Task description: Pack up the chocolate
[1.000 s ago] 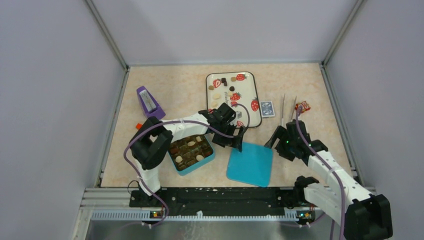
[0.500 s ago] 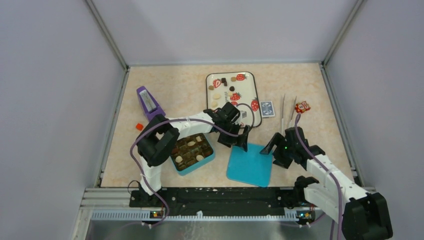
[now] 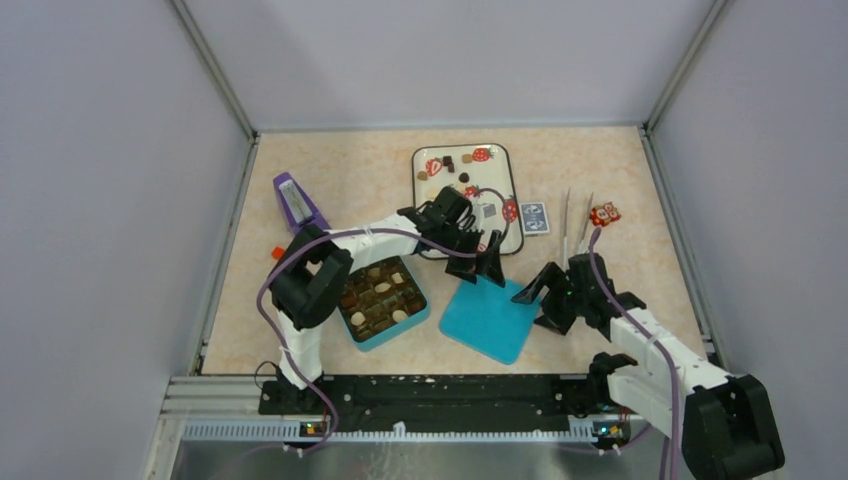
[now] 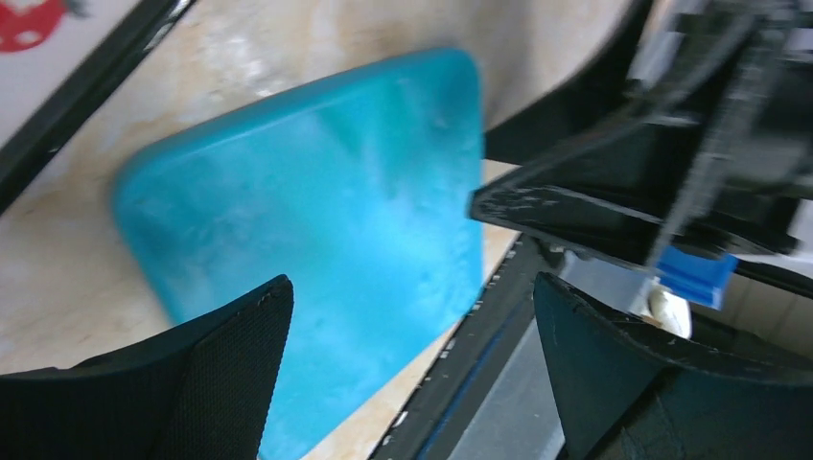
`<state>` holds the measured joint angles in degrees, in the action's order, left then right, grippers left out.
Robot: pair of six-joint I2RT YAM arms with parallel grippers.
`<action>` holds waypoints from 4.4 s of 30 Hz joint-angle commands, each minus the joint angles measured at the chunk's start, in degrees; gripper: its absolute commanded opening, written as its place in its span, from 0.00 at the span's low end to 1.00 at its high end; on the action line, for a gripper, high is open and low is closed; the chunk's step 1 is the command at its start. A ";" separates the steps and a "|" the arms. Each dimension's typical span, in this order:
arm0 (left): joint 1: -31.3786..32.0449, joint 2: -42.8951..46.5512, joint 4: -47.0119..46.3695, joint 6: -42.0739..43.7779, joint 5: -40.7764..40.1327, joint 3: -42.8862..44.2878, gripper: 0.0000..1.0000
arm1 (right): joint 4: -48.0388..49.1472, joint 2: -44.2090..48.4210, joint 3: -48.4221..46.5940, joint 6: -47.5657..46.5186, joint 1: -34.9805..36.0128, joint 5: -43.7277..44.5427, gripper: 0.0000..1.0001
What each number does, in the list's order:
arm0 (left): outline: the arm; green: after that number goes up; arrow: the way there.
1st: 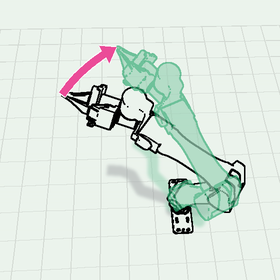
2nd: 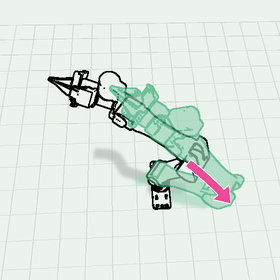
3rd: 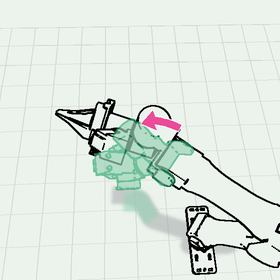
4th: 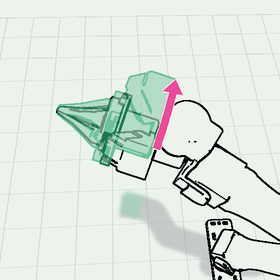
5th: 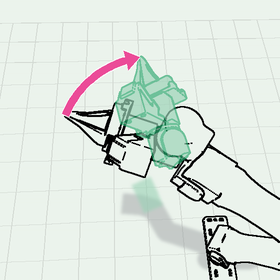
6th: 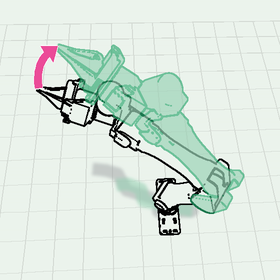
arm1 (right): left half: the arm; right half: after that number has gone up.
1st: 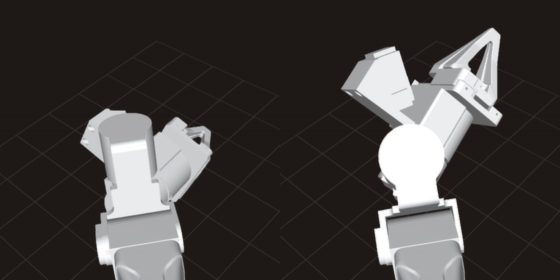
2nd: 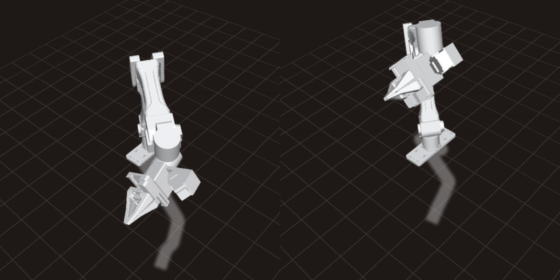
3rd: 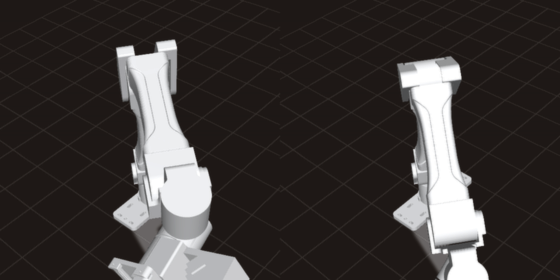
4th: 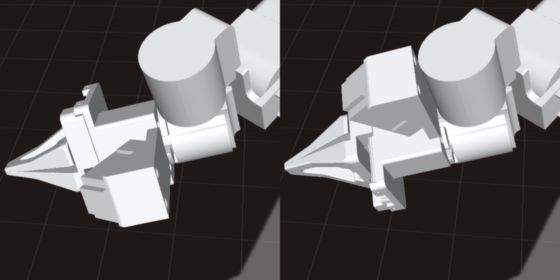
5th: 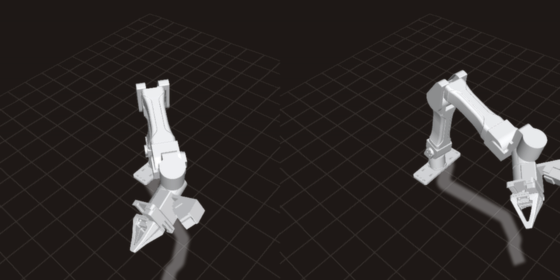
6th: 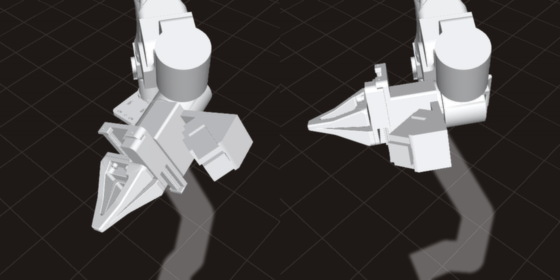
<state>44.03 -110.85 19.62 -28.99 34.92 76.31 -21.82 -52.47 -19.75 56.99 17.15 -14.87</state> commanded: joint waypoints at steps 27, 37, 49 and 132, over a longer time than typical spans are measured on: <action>-2.33 3.18 7.50 5.72 -10.85 -3.15 0.99 | -7.11 1.96 -4.21 -3.71 0.27 7.52 0.78; -0.48 -1.25 10.76 6.33 -8.12 -0.50 0.99 | -7.16 3.16 -2.60 -2.57 0.54 6.70 0.78; -0.97 -0.91 0.92 1.26 9.16 -1.25 0.99 | 8.04 -1.87 2.63 3.24 0.99 -0.62 0.78; -5.51 5.92 6.06 0.02 -12.80 -7.41 0.99 | 0.85 -2.35 -0.16 -2.46 5.69 6.08 0.78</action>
<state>37.89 -103.42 25.08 -30.02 27.29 69.25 -12.51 -55.11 -17.63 58.13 22.41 -17.58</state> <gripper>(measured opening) 0.987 0.782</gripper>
